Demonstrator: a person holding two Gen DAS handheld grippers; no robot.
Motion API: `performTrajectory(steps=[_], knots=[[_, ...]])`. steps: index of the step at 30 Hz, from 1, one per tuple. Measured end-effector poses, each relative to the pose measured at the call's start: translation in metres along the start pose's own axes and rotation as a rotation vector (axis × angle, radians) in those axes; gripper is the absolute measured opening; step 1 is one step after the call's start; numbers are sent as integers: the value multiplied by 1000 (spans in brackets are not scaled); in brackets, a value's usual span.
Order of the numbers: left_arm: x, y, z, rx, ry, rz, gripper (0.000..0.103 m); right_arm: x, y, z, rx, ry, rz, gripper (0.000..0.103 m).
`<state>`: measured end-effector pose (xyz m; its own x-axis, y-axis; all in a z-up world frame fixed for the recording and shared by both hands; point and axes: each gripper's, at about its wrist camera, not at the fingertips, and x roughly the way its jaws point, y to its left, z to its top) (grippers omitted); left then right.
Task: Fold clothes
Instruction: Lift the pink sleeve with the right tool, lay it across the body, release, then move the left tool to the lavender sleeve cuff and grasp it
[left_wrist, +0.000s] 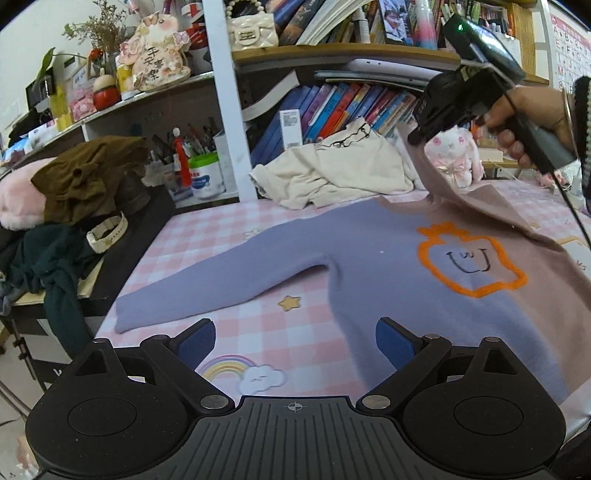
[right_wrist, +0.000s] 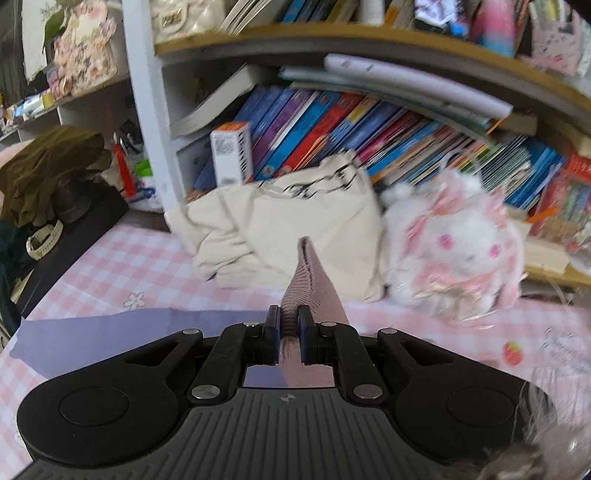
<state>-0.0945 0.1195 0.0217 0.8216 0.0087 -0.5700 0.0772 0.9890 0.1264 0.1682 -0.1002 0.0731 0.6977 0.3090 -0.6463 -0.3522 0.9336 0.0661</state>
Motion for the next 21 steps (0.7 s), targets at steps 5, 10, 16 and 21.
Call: performTrajectory(steps=[5,10,16,21], knots=[[4,15,-2,-15,15,-3,96,16,22,-11,11,44,31,10],[8,21,-4,-24,24,-12,96,33,32,-21,30,98,54,10],[11,23,-4,-32,38,-16,96,45,38,-34,33,144,92,17],[18,33,-3,-85,54,-25,96,27,37,-42,41,104,131,50]])
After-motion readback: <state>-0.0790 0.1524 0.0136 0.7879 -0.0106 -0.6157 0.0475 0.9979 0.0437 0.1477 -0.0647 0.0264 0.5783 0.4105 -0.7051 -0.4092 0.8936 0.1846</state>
